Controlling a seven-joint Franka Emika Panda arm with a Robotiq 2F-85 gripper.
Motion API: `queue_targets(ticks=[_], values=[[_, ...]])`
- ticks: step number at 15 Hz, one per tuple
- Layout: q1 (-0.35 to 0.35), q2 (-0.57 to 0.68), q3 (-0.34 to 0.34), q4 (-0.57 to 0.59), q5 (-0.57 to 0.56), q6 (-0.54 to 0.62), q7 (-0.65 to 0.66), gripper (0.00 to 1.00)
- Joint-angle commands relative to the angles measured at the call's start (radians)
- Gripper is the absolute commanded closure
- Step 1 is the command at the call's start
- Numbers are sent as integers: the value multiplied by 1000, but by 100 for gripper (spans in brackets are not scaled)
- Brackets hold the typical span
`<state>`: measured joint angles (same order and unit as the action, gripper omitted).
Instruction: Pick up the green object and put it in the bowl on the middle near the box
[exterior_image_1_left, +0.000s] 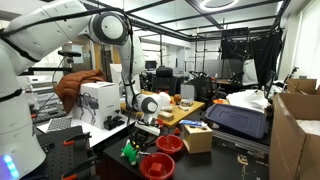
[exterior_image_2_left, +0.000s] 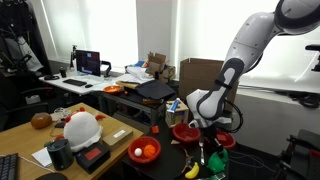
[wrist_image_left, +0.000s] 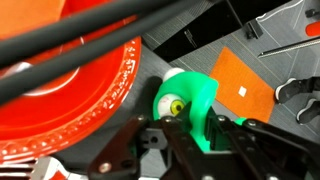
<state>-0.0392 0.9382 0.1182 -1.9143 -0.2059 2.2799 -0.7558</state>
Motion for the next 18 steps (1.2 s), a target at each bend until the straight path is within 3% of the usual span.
queue_targets(ticks=[1,9,15,18], values=[[-28,-28,30,21,40,-68,6,98],[-24,-84,19,119,115,-134,117,98],[-25,-98,13,254,136,-238,188,98],[-5,-52,-12,337,125,-188,293,98]])
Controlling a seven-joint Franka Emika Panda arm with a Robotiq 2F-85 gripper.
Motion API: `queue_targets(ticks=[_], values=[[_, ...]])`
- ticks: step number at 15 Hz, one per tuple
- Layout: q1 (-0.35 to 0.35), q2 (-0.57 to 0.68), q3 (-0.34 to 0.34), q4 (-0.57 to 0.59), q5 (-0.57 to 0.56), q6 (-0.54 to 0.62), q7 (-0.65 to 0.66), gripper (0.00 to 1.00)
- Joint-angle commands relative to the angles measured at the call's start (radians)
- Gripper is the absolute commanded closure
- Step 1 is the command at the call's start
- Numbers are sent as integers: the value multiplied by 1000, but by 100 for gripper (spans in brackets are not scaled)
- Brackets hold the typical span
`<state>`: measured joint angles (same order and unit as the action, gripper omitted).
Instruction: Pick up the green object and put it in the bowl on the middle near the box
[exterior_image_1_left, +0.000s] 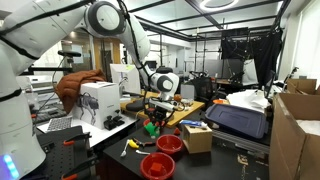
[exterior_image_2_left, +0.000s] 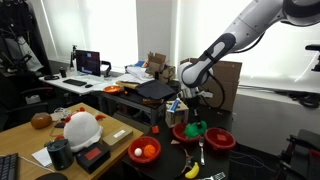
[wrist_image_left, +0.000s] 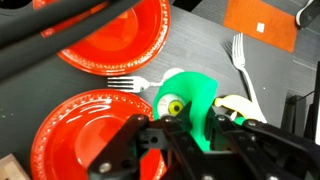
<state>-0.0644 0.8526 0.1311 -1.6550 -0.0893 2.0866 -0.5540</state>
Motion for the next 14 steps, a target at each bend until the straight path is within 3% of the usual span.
queue_targets(ticks=[1,8,14], values=[[23,49,-27,108,13,7,128,98],[104,168,-128,264,-68,113,346,98],[148,210,-208,302,-152,116,442,98]])
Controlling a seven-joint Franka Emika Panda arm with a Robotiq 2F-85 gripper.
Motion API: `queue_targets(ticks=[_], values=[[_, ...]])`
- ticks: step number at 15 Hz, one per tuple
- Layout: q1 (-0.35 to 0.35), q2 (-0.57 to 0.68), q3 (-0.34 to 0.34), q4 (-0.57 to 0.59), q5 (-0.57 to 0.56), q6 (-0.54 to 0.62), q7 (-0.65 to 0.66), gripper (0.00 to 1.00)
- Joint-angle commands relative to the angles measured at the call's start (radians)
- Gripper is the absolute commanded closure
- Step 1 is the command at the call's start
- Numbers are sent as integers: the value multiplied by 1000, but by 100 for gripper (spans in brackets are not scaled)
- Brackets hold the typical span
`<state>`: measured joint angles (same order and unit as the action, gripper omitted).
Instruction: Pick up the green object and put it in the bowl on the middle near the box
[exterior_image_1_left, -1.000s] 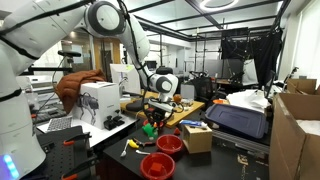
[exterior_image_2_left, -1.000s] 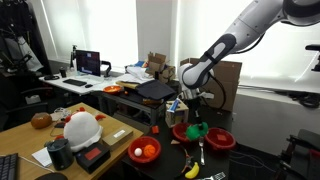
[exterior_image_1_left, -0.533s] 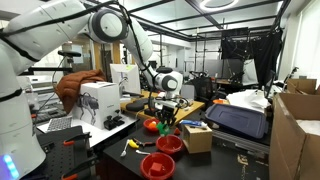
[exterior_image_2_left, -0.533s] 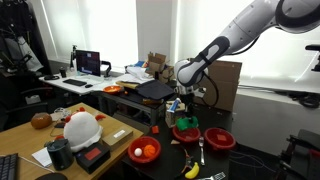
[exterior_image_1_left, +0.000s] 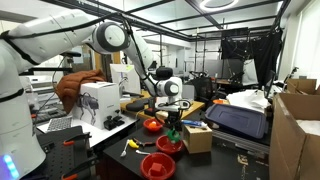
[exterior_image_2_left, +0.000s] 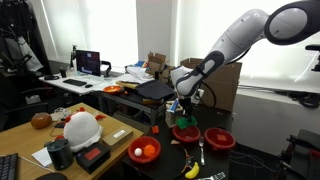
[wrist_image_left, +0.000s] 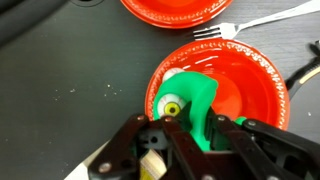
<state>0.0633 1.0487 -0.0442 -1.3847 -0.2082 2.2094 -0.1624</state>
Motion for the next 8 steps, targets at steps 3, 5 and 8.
queue_targets(ticks=[3,5,8], values=[[22,13,-40,28,-49,-17,55,98],[18,-2,-33,7,-52,-28,36,98],[10,-17,-13,-13,-47,-63,-1,98]])
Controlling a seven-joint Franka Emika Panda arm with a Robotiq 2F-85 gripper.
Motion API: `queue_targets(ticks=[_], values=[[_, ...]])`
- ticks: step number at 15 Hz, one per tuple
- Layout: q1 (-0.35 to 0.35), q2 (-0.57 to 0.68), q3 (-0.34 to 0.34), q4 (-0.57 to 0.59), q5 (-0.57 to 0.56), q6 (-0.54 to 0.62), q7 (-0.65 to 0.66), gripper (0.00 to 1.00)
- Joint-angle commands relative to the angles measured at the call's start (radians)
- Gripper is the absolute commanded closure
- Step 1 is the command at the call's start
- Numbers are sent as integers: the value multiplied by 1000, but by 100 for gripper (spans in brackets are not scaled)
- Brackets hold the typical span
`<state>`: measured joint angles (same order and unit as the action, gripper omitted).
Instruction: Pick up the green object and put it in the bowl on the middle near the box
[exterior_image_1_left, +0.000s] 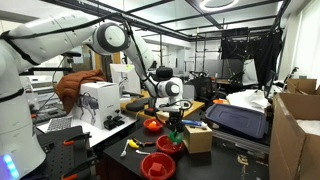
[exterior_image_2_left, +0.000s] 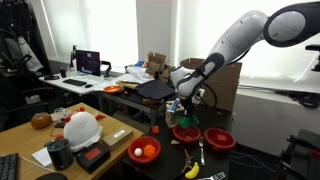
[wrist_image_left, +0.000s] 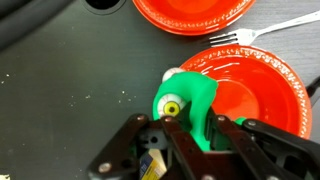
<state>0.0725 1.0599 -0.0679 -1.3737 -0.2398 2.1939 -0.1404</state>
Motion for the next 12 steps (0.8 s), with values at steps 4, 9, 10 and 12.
queue_targets(ticks=[4,9,10,12], values=[[5,-17,15,-13,-18,-108,-38,98],[-2,-12,36,-10,-16,-172,-90,57],[-3,-13,40,-11,-14,-179,-99,51],[-8,-16,51,-12,-8,-185,-111,35]])
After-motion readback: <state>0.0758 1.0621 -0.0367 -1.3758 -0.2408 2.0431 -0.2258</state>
